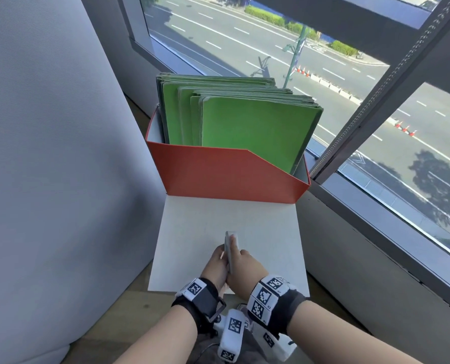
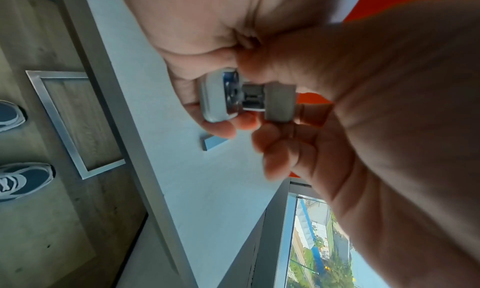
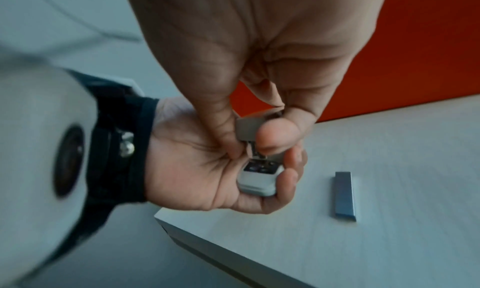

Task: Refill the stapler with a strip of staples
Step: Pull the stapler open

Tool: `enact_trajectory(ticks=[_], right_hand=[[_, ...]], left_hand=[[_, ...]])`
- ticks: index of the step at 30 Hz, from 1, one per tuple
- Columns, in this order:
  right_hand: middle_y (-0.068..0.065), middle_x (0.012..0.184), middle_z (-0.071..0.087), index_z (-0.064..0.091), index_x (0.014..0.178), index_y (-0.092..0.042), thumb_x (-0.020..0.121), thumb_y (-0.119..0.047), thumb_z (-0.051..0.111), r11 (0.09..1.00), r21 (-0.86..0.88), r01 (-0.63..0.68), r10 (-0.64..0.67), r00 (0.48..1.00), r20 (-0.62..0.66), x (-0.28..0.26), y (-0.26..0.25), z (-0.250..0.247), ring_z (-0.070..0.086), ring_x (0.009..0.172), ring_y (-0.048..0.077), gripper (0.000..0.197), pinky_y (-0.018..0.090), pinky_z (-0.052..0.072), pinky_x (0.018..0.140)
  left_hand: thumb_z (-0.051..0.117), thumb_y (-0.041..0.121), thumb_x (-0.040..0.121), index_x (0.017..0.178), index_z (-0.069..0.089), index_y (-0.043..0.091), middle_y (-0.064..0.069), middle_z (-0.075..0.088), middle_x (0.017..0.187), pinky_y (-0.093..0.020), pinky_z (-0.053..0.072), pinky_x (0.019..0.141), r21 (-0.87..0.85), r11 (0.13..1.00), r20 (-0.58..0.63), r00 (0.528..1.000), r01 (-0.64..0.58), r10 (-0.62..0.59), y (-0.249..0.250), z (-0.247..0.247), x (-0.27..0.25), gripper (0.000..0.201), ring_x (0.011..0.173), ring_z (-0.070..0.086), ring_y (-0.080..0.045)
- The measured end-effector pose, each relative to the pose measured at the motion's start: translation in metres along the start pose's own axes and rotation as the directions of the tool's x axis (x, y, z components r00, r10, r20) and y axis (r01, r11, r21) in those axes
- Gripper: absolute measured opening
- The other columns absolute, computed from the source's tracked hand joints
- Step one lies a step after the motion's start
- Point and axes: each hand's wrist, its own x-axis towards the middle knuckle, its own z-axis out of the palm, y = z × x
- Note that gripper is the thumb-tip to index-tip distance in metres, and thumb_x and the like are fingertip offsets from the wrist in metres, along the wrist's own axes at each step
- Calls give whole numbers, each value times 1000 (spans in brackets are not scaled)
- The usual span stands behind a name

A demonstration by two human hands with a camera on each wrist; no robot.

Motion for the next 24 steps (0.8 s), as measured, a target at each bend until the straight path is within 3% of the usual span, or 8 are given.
enact_trajectory(ticks=[3,6,10,12,16,18,21,24], right_hand=[[24,116,56,-13,147,-15,87,-13,49,1000,2,-3,3,999,35,3,8,0,62,96,34,86,34,43,71],[24,114,58,-12,148,-13,88,-16,47,1000,-6,4,-3,998,67,2,11,-6,62,96,34,84,36,47,73],[24,113,59,-6,148,-14,87,-18,47,1000,-21,-10,11,996,87,-2,7,-18,62,96,35,81,40,52,79],[24,111,61,6,147,-12,88,-20,47,1000,4,-13,13,998,68,-7,4,-29,63,94,36,72,41,52,77],[20,106,65,43,128,-8,90,-24,49,995,90,43,-51,995,85,-18,-3,-65,56,80,30,42,31,41,65],[19,100,66,49,118,-7,90,-23,49,995,60,85,-90,991,94,-21,-7,-73,52,73,27,32,30,39,62],[12,83,62,54,88,-8,87,-23,47,997,41,67,-70,995,73,-15,-10,-81,55,71,28,17,30,41,57],[12,79,62,63,87,-2,82,-22,47,996,94,2,-2,1000,8,8,-3,-99,55,69,27,26,29,42,57]], left_hand=[[32,22,97,135,40,17,-12,57,124,-31,49,82,-111,993,61,998,31,-25,-6,5,0,39,102,60,-23],[32,20,97,132,42,20,-14,61,111,-27,52,64,-186,981,47,998,48,-40,-9,10,-2,36,90,63,-22],[34,22,98,130,44,20,-16,61,118,-29,51,65,-234,971,65,997,54,-40,-7,16,-7,34,91,63,-22],[33,12,95,124,48,22,-11,64,107,-31,50,69,-191,981,41,999,31,-24,-7,15,-6,34,88,61,-23],[20,-6,84,111,54,21,-12,54,74,-29,40,49,-68,997,-34,998,-45,43,-12,7,-8,51,57,47,-20],[21,-5,84,108,56,20,-12,51,71,-28,39,47,-88,995,-33,999,-41,39,-12,8,-11,49,54,45,-20],[24,-5,83,107,56,18,-11,51,66,-28,37,48,-61,996,-22,997,-71,70,-8,8,-16,46,51,45,-19],[26,-5,85,105,57,19,-11,53,65,-27,39,48,-38,995,8,995,-96,97,-5,5,-20,44,51,49,-19]])
